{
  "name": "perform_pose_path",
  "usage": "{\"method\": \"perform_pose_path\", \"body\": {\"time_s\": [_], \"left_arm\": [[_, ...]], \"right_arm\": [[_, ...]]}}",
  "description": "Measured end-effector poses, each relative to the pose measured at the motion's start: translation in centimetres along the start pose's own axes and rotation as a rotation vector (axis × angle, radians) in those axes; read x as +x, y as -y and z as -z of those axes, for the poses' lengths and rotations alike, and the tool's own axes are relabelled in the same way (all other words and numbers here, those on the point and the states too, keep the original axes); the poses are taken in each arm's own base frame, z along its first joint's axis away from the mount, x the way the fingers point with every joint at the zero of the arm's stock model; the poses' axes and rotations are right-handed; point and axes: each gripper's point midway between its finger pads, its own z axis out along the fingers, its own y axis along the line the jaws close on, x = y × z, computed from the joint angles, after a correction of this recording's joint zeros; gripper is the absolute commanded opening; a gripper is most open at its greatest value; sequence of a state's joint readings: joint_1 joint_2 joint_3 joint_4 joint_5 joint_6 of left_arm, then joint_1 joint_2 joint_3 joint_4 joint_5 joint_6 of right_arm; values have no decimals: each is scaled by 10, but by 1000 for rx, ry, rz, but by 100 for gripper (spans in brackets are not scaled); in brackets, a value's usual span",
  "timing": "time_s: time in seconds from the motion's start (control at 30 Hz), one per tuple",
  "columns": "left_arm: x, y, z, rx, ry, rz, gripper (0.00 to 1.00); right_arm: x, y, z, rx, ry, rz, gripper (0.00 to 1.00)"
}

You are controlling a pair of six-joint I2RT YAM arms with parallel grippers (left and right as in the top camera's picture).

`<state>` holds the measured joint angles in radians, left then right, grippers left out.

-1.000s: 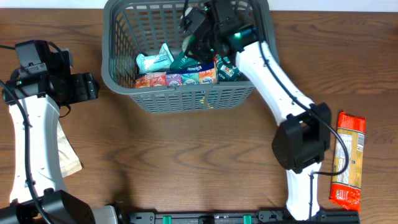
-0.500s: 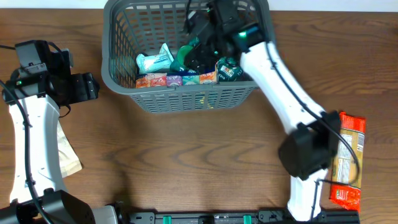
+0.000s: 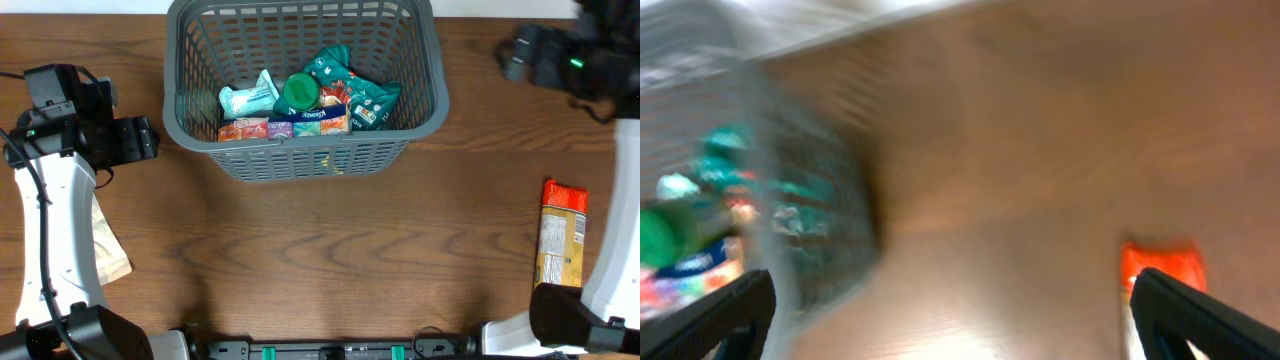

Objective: Pack container
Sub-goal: 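Release the jar in the basket and withdraw the right gripper, then lower the right gripper onto the red-and-yellow snack bag and grasp it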

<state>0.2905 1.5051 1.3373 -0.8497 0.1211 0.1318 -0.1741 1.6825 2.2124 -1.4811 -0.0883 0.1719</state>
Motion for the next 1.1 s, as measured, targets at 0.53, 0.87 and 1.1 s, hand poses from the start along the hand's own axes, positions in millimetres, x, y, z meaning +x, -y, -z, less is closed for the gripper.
{"method": "perform_pose_path", "body": {"time_s": [0.53, 0.87, 1.1], "left_arm": [[0, 0, 0, 3, 2, 0, 87], [0, 1, 0, 3, 1, 0, 87], [-1, 1, 0, 3, 3, 0, 87]], "right_arm": [[136, 110, 15, 273, -358, -339, 99], [185, 190, -13, 554, -293, -399, 99], [214, 222, -78, 533, -366, -358, 99]]}}
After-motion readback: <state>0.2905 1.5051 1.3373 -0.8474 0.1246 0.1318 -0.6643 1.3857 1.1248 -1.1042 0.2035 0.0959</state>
